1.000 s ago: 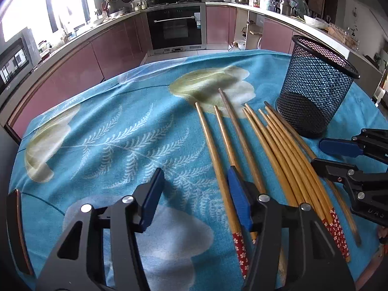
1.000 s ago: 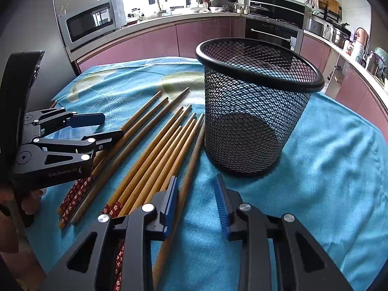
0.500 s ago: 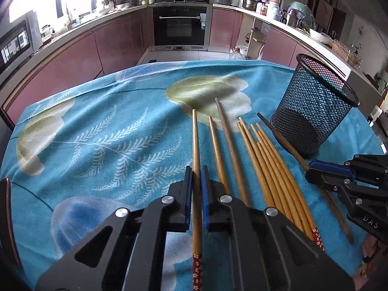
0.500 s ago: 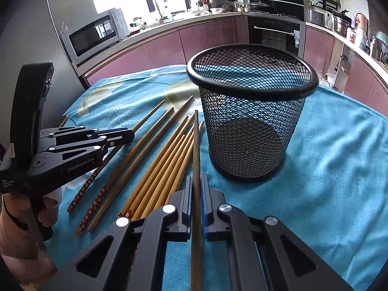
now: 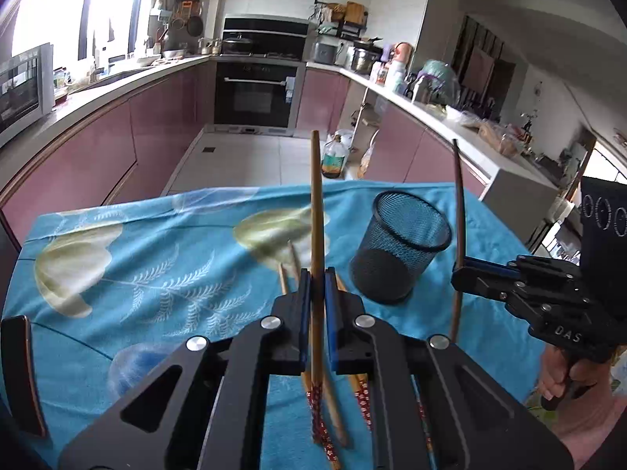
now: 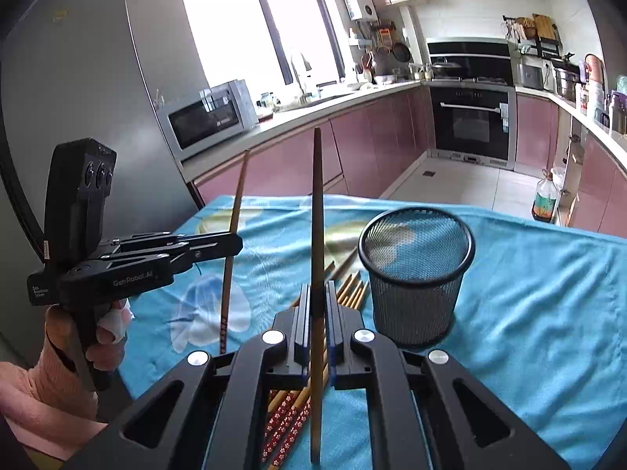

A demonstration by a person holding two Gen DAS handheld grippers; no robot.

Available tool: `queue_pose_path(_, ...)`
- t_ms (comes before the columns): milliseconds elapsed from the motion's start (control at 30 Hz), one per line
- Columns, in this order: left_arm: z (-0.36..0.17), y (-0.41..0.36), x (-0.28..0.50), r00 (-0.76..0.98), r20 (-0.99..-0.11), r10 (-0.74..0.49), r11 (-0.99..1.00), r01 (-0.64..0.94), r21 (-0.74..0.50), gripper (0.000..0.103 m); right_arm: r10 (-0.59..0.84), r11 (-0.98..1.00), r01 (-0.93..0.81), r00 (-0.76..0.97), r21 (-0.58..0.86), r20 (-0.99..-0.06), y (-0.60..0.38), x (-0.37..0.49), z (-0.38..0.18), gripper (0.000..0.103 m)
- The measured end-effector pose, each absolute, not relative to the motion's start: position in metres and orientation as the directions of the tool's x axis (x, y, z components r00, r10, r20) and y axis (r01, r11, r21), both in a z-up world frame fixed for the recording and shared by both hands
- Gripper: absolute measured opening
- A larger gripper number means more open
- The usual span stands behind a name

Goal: Organize utensils
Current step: 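Lower the right gripper's chopstick into the mesh cup while the left inserts its own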

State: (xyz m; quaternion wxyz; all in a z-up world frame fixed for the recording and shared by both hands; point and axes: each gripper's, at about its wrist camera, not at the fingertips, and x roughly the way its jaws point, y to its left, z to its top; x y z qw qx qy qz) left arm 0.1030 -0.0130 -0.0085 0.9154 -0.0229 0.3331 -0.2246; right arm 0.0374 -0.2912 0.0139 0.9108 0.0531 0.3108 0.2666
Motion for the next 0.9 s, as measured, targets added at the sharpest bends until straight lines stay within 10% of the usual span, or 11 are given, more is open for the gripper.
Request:
queue_pose_path(567, 0.112, -0.05, 0.102, 0.724, -0.357, -0.59, 0.807, 0.538, -0.242, 0.007, 0.498, 0.867, -0.457, 0.796, 0.197, -0.344, -0.34, 0.038, 0.106, 0.006)
queue_pose_path(900, 0.085, -0.104, 0.15, 0.682, -0.47, -0.56, 0.819, 0.544, -0.185, 0.007, 0.43, 0.903, -0.385, 0.807, 0.192, -0.405, -0.357, 0.079, 0.095, 0.006)
